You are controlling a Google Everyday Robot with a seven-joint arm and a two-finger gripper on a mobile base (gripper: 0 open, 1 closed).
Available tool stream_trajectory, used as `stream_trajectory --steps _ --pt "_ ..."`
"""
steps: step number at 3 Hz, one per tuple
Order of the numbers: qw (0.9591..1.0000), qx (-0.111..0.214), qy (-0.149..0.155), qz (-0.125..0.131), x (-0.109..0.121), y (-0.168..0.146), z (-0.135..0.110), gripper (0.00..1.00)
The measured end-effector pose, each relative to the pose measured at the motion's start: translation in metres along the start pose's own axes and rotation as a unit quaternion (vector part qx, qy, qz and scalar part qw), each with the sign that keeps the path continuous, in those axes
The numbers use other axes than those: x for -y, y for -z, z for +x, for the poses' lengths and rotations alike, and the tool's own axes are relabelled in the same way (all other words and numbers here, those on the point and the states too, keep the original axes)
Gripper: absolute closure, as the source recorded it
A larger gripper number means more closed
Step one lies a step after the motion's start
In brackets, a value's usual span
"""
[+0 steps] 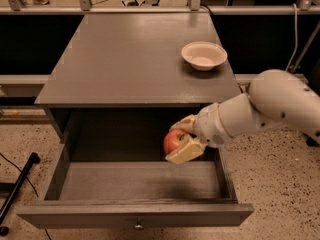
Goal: Place apple into top drawer
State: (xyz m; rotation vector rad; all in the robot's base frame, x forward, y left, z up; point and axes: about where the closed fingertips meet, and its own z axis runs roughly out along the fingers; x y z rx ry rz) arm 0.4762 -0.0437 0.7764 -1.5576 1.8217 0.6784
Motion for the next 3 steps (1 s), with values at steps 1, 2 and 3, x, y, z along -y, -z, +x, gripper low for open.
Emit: stream_trajectory --steps 1,2,3 --pt "0.999 -0.023 0.033 0.021 -0.002 -0.019 0.031 1.0" --pt "0.9947 -0.054 0.067 0.056 0.01 -0.051 0.064 0.98" --pt "0.9911 -0.075 0.08 0.076 0.019 -0.069 0.08 0.74"
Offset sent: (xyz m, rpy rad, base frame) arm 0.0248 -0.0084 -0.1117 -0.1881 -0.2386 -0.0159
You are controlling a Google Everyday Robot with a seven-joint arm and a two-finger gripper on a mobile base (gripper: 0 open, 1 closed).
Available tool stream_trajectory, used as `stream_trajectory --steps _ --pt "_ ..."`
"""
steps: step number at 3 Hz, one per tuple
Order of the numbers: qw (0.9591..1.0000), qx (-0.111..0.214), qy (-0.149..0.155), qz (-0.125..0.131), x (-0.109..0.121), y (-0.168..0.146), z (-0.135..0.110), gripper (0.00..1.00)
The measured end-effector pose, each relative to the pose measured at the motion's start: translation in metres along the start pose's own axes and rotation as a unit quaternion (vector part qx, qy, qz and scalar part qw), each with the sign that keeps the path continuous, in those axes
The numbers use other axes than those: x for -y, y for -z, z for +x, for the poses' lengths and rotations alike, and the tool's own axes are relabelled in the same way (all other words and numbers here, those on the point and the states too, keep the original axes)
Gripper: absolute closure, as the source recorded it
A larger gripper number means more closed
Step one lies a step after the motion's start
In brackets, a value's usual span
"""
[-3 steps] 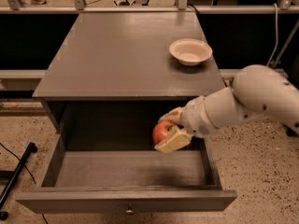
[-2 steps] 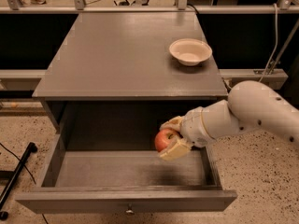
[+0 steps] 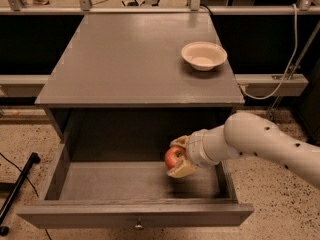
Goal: Place apple into top drawer
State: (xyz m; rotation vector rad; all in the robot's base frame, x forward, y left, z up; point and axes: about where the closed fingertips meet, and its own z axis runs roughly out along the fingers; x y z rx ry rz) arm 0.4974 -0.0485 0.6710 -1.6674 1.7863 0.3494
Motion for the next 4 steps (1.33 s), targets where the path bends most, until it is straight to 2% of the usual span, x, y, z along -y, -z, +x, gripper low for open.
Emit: stream_trajectory --steps 1,3,4 --pt "1.0 0.0 0.002 0.002 0.0006 -0.0009 -0.0011 0.44" --pt "1.0 0.0 0.004 0.0 -0.0008 -0.0026 -0.0023 0.0" --pt "1.0 0.0 0.004 0.0 -0.0008 -0.0026 -0.0024 0.0"
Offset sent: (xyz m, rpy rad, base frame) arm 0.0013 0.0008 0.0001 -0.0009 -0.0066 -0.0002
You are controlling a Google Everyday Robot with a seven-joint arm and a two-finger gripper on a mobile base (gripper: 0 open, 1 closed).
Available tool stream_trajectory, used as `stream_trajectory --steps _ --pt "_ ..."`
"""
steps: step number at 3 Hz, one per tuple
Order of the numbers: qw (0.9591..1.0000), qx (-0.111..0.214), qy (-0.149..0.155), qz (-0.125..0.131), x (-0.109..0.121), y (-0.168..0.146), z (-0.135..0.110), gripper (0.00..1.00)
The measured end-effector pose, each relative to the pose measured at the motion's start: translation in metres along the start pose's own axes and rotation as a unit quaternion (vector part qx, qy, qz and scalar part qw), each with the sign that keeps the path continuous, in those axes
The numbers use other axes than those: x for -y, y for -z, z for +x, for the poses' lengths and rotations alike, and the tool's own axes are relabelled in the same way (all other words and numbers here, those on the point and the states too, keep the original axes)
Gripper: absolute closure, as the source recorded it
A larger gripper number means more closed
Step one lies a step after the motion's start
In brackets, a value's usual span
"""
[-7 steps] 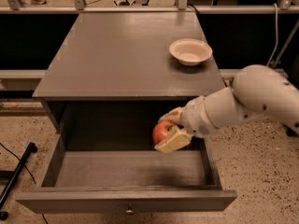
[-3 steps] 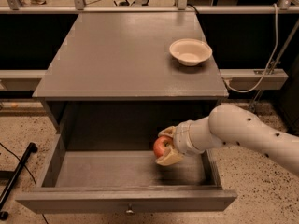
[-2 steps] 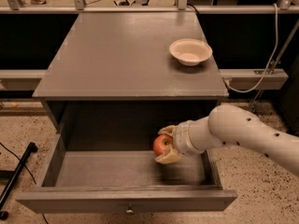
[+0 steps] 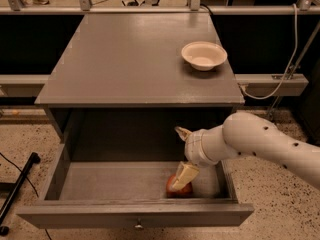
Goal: Place apple into top drawer
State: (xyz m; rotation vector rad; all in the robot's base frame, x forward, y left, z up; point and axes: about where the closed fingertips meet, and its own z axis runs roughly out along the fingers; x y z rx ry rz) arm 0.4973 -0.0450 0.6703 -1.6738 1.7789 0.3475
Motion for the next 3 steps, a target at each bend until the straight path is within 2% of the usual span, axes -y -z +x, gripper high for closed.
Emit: stream_trajectory --steps 1,2,3 --pt "0.9998 0.018 -0.009 0.006 0.003 0.008 -0.001 0.0" --pt "0.9986 0.026 -0.035 0.029 0.008 0.034 0.007 0.0" --pt "0.9963 0.031 -0.06 0.052 0.014 0.074 0.015 0.0"
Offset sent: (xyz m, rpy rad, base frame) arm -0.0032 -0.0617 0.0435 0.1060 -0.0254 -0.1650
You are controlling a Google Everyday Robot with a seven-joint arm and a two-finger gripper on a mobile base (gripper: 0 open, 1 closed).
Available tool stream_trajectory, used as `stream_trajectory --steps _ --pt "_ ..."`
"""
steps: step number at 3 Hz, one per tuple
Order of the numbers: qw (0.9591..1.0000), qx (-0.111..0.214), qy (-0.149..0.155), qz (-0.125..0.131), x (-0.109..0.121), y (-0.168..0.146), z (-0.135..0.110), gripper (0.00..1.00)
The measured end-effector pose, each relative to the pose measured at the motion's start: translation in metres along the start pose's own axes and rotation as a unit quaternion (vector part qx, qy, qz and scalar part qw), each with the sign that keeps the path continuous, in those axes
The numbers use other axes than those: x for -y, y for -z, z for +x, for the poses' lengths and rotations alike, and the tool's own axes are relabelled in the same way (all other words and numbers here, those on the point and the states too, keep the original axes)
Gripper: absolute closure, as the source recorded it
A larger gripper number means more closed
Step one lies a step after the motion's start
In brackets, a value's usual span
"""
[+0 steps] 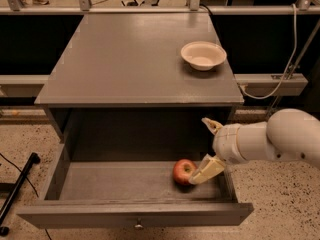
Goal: Place apple into top drawer
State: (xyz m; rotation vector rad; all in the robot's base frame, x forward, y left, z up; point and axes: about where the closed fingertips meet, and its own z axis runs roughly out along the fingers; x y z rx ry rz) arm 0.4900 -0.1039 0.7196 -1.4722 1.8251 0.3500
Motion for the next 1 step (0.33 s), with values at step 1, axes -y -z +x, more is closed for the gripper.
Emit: stream_trajectory --steps 1 --pt "1.0 0.0 -0.003 0.0 -0.0012 0.0015 0.0017 0.0"
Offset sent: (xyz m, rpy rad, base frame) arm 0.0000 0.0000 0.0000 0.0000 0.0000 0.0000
